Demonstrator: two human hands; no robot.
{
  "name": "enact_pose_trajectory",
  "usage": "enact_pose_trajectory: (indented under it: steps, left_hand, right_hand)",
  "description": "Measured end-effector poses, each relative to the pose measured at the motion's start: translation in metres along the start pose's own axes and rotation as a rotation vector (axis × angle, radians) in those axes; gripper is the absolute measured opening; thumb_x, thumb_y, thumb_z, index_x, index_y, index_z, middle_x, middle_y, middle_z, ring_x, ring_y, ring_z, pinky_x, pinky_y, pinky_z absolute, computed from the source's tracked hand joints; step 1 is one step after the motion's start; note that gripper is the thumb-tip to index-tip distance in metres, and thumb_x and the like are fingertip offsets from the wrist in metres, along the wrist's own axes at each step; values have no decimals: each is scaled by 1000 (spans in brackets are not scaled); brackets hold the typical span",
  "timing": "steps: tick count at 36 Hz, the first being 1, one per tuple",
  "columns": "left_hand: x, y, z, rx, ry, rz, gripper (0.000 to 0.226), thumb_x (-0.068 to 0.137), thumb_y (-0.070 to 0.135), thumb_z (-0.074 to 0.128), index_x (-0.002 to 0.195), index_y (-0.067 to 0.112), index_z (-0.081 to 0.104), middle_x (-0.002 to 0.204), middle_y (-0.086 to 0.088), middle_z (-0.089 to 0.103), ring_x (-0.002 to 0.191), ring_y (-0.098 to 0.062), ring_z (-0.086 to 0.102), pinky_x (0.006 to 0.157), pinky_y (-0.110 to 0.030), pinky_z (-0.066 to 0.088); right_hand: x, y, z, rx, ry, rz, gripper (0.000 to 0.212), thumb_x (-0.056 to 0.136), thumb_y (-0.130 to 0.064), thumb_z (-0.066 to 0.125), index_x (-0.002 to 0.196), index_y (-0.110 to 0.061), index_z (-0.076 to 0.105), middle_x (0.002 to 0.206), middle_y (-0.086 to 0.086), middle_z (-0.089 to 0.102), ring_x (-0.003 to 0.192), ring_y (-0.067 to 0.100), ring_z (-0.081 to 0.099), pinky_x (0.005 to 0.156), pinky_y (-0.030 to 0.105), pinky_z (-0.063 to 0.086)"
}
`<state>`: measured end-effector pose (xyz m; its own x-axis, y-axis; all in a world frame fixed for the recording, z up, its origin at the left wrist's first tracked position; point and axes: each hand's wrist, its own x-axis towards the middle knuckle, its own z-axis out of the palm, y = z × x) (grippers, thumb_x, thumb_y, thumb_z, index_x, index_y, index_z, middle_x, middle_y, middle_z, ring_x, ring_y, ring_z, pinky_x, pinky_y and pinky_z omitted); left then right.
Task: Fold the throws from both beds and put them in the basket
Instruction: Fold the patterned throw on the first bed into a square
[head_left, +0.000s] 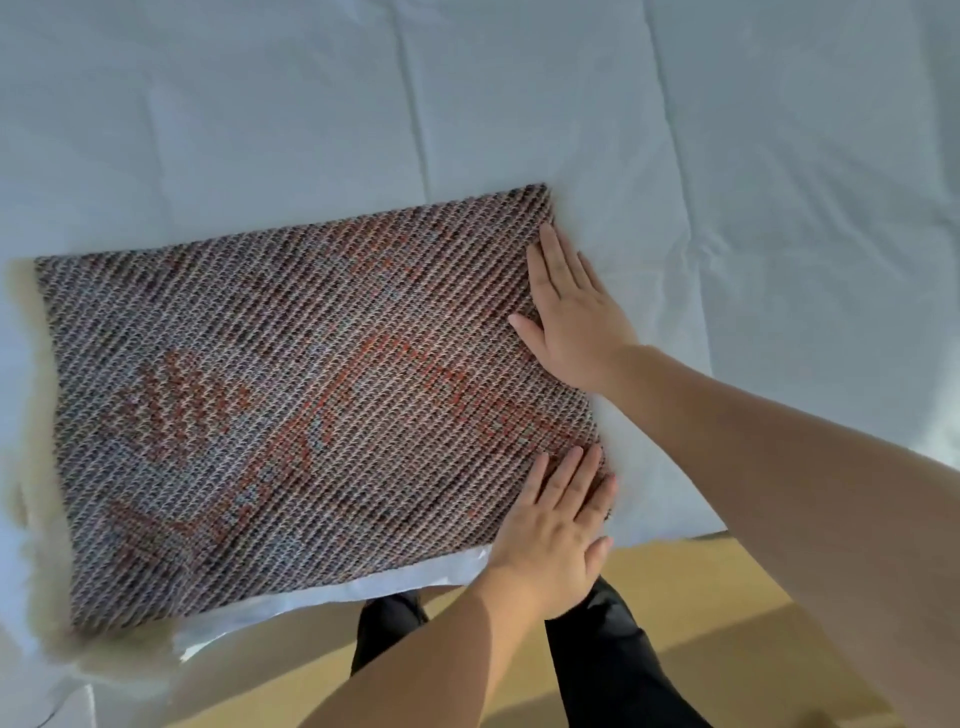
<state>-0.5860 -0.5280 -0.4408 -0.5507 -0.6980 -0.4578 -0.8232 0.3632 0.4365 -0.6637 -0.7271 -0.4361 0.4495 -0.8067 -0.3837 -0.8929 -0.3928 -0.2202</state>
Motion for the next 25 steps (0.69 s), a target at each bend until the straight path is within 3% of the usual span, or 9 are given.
enact_pose_trajectory:
  steps: [2,4,6,9,12,16,19,22,25]
  left_hand:
    - [5,5,-1,-22,16,7,61,98,45,22,152,20,10,156,-7,-20,143,-21,-25,112,-46,-22]
    - [10,6,-7,-66,58,-4,53,97,43,26,144,21,34,160,-9,-3,146,-24,-12,114,-45,-16]
    - [13,6,-15,-64,110,-10,43,94,41,30,125,22,53,158,-13,16,146,-28,5,116,-46,-5]
    - [17,5,-25,5,153,-32,32,93,37,38,101,20,64,155,-10,29,138,-29,23,113,-48,17]
    - [16,6,-39,68,165,-47,32,93,37,42,97,18,67,148,-7,40,117,-28,37,97,-46,28]
    - [4,10,-67,73,152,-75,32,95,35,39,111,16,60,136,-8,46,95,-32,47,80,-44,37]
    - [-7,14,-88,43,90,-119,33,98,34,36,123,15,47,143,-12,31,82,-33,53,64,-38,33]
    - [-21,21,-113,43,52,-117,38,101,33,31,134,15,39,151,-13,19,86,-33,57,59,-36,39]
    - [-39,25,-139,163,56,-67,35,103,30,30,130,16,48,148,-12,30,99,-27,53,60,-36,47]
  right_hand:
    - [3,-1,-7,189,35,28,73,99,-46,33,152,-11,-1,160,11,-13,148,25,3,120,39,14]
    - [8,-2,-18,410,108,102,71,97,-36,46,153,-14,8,161,8,0,141,26,29,113,36,28]
    - [17,-2,-29,548,174,171,68,95,-28,53,152,-17,17,155,8,22,129,23,43,104,30,34]
    - [33,-2,-46,714,169,244,65,89,-25,58,146,-29,27,133,5,48,110,20,55,88,26,42]
    - [42,-4,-66,810,33,240,69,84,-11,56,144,-33,30,116,-2,54,88,13,60,66,22,50]
    - [44,-22,-105,706,-55,92,58,79,-4,54,131,-28,49,116,-6,52,104,18,55,87,29,47]
    - [46,-44,-132,647,-63,44,52,78,-6,53,125,-26,56,115,-5,54,106,18,55,84,29,45]
    - [44,-72,-157,590,-74,7,47,78,-6,51,118,-27,62,125,-2,55,102,18,58,75,28,51]
    - [41,-101,-181,517,-75,-19,39,82,-4,50,112,-22,65,130,3,53,89,20,62,65,33,58]
